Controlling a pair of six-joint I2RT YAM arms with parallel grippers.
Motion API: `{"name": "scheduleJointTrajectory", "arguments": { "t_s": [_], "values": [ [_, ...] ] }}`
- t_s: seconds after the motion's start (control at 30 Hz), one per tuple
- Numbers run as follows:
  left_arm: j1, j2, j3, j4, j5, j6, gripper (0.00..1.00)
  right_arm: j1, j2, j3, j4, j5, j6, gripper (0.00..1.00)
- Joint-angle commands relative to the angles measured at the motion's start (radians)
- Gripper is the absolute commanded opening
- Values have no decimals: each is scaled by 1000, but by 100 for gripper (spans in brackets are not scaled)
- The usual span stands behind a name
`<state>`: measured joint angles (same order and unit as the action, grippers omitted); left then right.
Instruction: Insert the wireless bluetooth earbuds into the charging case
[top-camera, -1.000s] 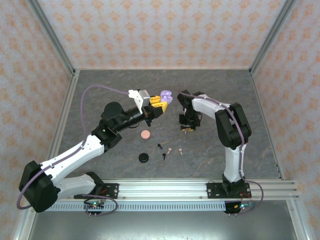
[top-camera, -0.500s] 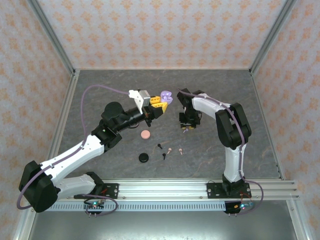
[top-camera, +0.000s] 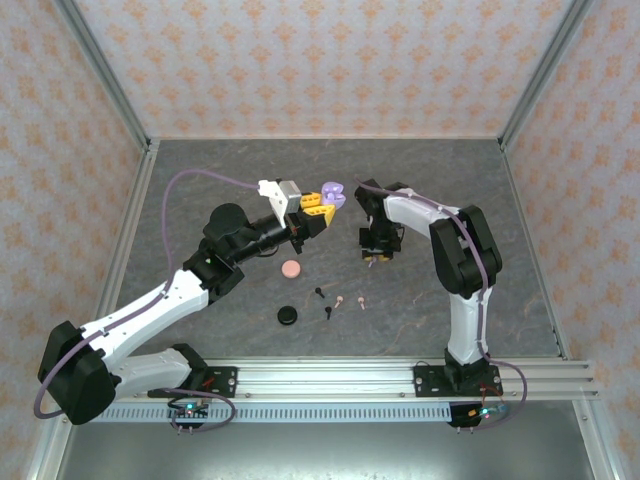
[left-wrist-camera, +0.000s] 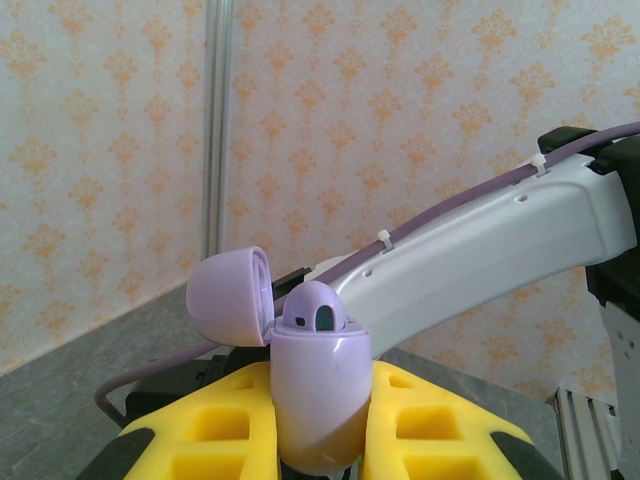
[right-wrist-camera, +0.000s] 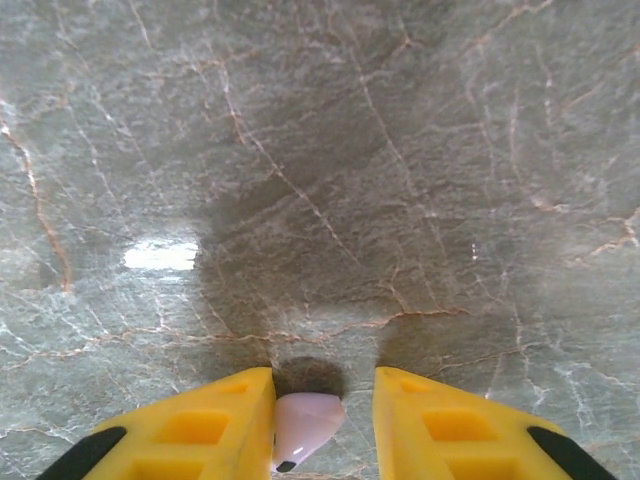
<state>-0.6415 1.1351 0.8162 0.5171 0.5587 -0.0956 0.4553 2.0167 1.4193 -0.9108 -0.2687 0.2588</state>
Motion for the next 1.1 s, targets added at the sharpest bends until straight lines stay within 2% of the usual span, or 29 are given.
{"name": "scheduleJointTrajectory", "arguments": {
  "t_s": [0.0, 0.3, 0.67, 1.07],
  "values": [
    [-4, 8, 31, 3, -16, 22, 0, 7, 28, -43, 45, -39, 10, 29],
    [-4, 9, 31, 3, -17, 19, 0, 5, -32, -53, 80, -55, -2, 20],
    [-4, 27, 17, 39, -22, -11, 0, 5, -223, -45, 55, -29, -7, 20],
    [-4, 104, -37, 161, -94, -79, 0, 5, -546, 20, 27, -42, -60, 22]
  ]
}}
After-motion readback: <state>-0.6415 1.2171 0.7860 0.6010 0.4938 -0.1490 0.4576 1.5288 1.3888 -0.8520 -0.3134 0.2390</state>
